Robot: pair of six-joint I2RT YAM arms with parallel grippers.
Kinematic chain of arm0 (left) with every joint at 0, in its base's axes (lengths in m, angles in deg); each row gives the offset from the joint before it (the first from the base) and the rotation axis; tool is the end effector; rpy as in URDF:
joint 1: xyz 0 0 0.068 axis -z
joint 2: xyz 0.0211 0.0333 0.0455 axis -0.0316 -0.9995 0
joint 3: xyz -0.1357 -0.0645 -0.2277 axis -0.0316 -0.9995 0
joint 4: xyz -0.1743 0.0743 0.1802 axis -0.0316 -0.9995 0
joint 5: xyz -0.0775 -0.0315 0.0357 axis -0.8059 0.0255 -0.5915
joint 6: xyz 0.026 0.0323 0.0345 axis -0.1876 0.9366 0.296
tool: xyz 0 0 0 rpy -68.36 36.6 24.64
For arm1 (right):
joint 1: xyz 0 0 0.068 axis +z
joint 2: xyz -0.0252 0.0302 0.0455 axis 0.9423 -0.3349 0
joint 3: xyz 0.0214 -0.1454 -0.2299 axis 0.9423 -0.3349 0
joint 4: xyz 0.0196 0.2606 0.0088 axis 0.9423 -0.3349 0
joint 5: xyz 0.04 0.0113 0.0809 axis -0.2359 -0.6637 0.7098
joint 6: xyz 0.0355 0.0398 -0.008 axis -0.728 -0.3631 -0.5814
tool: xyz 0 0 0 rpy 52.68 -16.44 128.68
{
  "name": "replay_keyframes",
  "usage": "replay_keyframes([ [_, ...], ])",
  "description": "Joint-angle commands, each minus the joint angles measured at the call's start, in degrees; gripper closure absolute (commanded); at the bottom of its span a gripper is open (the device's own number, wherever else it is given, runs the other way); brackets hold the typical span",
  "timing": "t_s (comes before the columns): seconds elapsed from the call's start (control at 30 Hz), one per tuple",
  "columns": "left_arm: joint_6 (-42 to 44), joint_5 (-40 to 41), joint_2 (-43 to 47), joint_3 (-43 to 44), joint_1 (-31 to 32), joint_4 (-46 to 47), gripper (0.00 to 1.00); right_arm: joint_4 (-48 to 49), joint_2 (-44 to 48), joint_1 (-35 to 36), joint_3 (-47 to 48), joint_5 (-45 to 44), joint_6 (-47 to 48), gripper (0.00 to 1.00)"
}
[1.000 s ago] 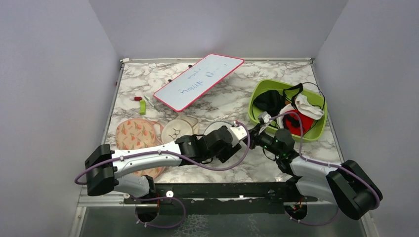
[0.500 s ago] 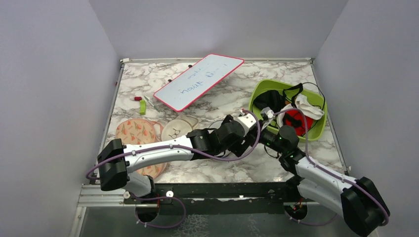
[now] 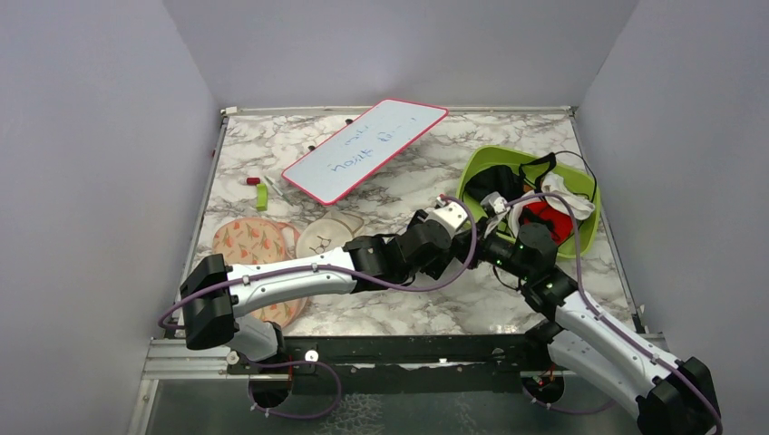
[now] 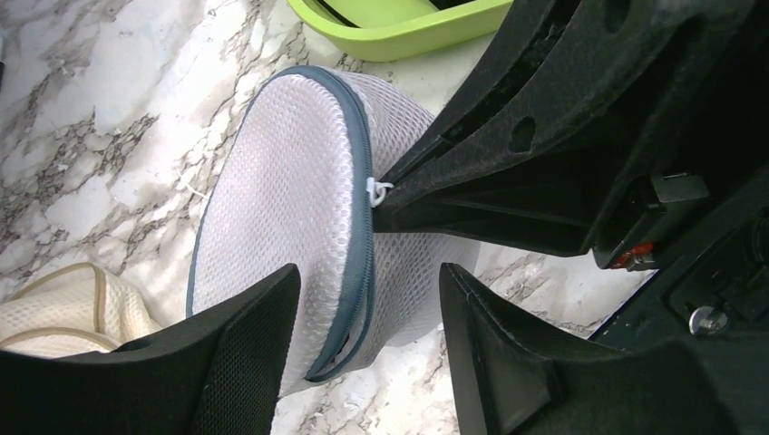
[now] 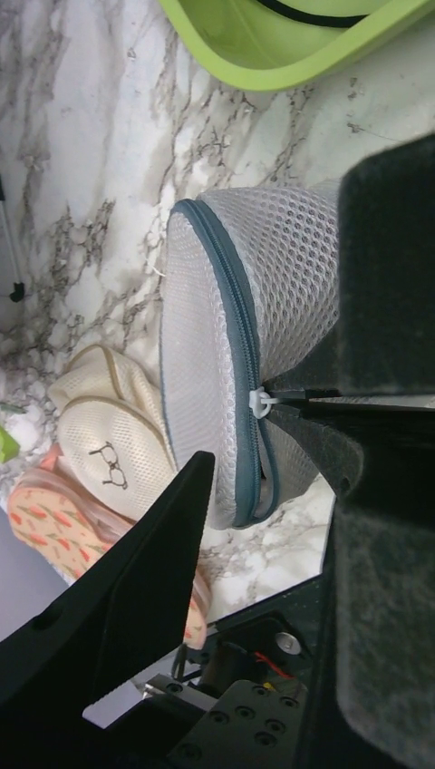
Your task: Unzip the laundry bag and remove the bra
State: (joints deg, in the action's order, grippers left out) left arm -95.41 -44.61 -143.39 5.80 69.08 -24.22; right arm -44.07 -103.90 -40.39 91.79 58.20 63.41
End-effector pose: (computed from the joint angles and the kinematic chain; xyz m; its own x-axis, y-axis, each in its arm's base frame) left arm 0.1217 -0.3072 0.3000 -0.4207 0.3269 -0.8462 0.6568 0.7532 -0.0356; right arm 0.1495 0.1030 0.2294 -0.4064 0.0861 -0.9096 -0.7111 0.5954 0.3740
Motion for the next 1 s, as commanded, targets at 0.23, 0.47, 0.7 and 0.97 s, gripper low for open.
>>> replay_keyframes([
  [0.23,-1.4,-1.2,2.2,0.3,-1.9,-1.0,0.47,-11.3,1.1,0.1,4.6,0.1,-0.7,0.99],
  [0.47,-2.5,-8.7,2.4,-0.7,-4.8,1.5,0.51,-14.4,2.3,0.1,5.6,-5.3,-6.6,0.99],
  [0.7,-2.7,-12.1,1.6,-0.9,-5.5,3.6,0.60,-15.1,1.2,0.1,6.4,-4.3,-3.2,0.99],
  [0.97,0.5,-13.2,0.7,-0.1,-6.2,3.7,0.79,-16.1,0.5,0.1,7.9,-5.4,-2.1,0.99],
])
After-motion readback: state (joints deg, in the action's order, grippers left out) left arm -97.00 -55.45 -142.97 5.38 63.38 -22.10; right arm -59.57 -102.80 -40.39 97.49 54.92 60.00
